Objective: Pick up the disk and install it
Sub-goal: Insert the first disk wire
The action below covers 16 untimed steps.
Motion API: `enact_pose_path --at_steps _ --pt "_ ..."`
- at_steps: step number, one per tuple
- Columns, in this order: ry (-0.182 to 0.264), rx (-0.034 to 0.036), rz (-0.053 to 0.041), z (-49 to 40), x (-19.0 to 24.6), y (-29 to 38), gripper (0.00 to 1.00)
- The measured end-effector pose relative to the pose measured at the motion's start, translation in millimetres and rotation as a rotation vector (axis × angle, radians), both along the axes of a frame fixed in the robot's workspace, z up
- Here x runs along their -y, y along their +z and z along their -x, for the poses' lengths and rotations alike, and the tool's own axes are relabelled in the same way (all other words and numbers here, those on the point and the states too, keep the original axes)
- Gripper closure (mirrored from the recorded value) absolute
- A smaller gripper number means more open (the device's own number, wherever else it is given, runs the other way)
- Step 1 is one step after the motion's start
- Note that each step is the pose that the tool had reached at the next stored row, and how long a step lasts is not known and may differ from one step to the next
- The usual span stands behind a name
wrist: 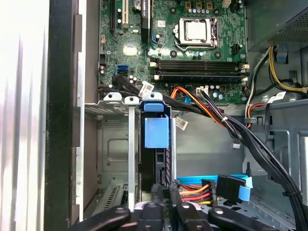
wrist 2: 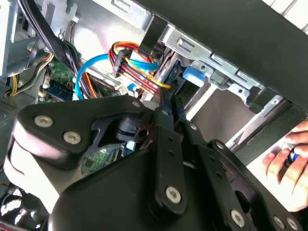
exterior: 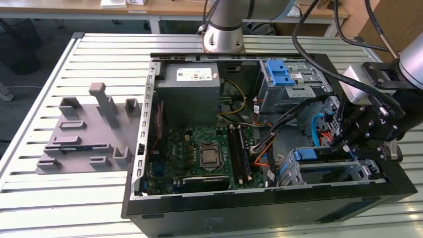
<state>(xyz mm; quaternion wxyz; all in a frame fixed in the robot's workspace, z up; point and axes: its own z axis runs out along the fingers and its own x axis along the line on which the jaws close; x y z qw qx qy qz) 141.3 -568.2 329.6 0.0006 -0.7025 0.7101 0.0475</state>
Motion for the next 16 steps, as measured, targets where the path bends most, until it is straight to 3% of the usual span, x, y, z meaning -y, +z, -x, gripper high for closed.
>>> enact_pose_path --at_steps 2,3,7,10,14,16 --pt "0.000 0.0002 0.0017 0.0 0.0 2.0 0.83" --pt "0.000 0.0002 0.0010 0.0 0.0 3.3 0.77" --pt "0.000 0.0002 0.0013 -0.1 -0.1 10.5 0.77" --pt "0.000 0.0002 0.0011 -0.1 -0.1 11.6 0.77" --pt "0.000 0.0002 0.0014 -0.1 -0.1 11.9 0.89" --pt "0.000 0.0003 0.0014 -0.1 -0.1 12.0 0.89"
